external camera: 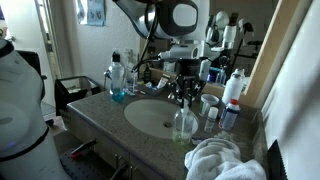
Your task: Move the colourless bottle towards the mirror
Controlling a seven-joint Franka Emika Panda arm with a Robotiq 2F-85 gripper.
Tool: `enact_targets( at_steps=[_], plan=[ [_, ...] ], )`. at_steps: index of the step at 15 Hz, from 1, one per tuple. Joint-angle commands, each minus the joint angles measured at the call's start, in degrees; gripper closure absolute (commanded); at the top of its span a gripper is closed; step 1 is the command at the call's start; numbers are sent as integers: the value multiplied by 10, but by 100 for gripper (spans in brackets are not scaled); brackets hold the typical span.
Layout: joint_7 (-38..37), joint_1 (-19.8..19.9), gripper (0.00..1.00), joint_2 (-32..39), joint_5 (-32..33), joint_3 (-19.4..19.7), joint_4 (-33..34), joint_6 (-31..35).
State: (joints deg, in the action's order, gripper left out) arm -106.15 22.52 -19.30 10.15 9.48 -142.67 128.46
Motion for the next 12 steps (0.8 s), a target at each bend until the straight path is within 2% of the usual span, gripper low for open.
enact_targets(
  at_steps=[1,7,12],
  plan=[
    [0,-16,93,-15,1,-16,27,-15],
    [30,-52,93,-11,-4,-37,94,-46],
    [100,-102,93,18,-28,-54,157,-64]
  ],
)
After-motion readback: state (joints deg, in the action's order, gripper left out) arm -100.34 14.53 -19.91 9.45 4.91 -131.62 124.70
